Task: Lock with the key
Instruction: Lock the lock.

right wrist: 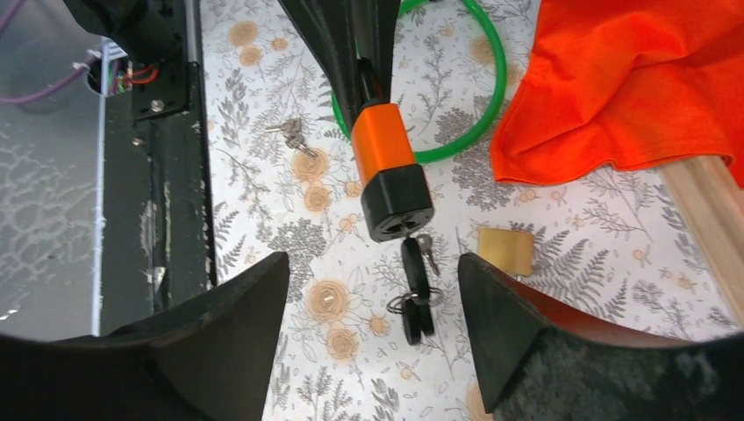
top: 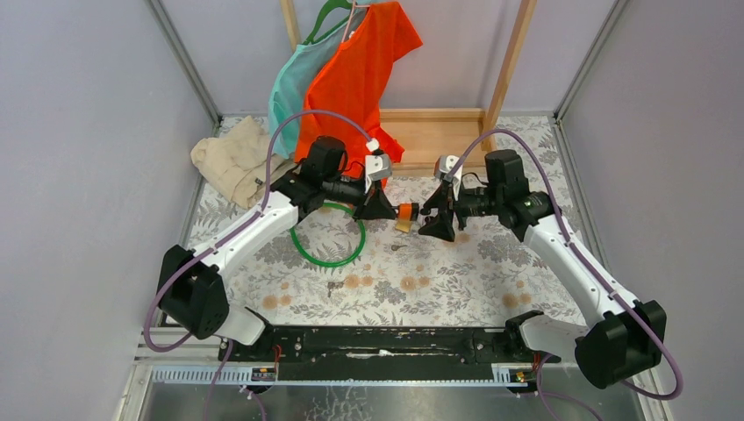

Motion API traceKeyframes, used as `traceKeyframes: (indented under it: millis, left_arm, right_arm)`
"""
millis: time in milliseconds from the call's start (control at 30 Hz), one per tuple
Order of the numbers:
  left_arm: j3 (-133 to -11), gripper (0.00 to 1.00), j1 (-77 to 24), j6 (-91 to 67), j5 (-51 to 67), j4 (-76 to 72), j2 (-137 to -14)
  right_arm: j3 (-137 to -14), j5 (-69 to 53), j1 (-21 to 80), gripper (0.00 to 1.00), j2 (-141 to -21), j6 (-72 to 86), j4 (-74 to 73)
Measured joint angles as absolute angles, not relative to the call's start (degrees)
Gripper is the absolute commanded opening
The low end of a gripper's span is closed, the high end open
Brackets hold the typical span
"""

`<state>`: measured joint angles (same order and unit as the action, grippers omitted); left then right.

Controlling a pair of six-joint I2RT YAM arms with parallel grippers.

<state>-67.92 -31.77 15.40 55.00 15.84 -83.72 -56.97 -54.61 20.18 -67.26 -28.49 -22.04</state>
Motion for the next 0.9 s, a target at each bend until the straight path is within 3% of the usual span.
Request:
traceKeyframes:
  millis: [233, 767, 900]
  left_arm:
    - [-67.81, 0.00, -31.75, 19.29, 54.37, 19.35, -83.70]
    - [-67.05, 0.00, -31.83, 21.63, 54.43, 20.64, -83.59]
    - [-66.74, 0.00, -32.10, 21.71, 54.43, 20.64, -83.59]
  right_arm:
    - [-58.76, -52.88, 20.08, 0.54, -67.29, -33.34, -26.74]
    - [-60.82, -53.52, 20.08, 0.51, -70.30, -36.14, -30.57]
    - [-60.90, -53.67, 20.08, 0.44, -70.37, -35.79, -30.52]
